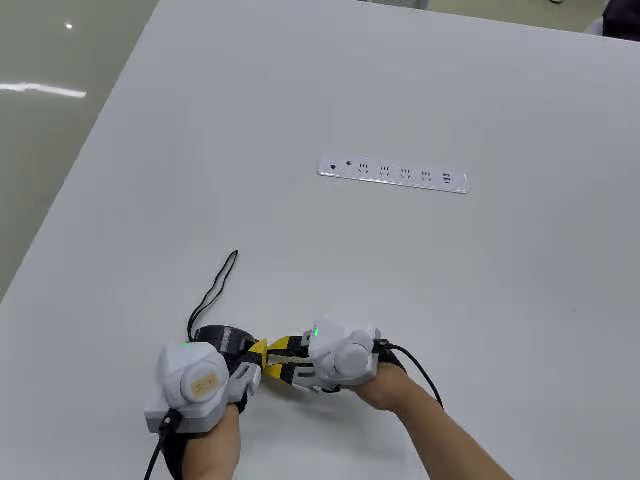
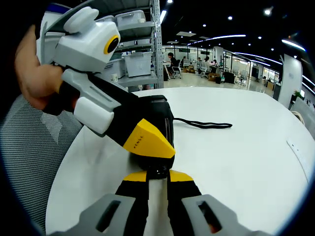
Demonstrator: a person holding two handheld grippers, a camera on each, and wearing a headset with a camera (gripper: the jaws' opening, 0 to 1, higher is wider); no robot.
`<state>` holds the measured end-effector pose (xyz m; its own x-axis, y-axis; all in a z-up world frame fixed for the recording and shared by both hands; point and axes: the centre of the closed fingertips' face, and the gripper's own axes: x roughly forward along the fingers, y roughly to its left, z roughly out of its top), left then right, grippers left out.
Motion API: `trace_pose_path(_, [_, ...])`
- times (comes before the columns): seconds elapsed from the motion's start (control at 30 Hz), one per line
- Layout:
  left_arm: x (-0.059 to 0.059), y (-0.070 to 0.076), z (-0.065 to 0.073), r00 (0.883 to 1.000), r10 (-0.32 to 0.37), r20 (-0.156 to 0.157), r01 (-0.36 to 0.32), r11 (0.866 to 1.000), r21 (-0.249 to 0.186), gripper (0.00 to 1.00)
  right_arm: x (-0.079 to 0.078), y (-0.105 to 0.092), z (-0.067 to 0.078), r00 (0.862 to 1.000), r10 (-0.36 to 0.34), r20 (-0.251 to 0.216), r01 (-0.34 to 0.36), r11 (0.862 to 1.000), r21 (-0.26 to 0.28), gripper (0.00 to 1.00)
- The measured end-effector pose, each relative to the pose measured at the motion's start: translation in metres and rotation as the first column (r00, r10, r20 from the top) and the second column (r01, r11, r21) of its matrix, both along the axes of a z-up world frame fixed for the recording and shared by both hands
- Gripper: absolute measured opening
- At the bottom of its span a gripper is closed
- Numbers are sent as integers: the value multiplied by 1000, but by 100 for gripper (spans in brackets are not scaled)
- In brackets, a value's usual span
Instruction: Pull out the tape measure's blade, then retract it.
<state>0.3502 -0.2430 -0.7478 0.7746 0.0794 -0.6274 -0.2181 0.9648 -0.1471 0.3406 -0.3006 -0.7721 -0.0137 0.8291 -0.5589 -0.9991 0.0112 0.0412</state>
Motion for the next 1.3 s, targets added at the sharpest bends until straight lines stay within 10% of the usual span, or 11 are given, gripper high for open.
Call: trace_pose_path(1.3, [-1,-3,-3,999,-27,-33,26,1000,-13,64,1,0,-5,1000,-4,7,4,1000,-17,23])
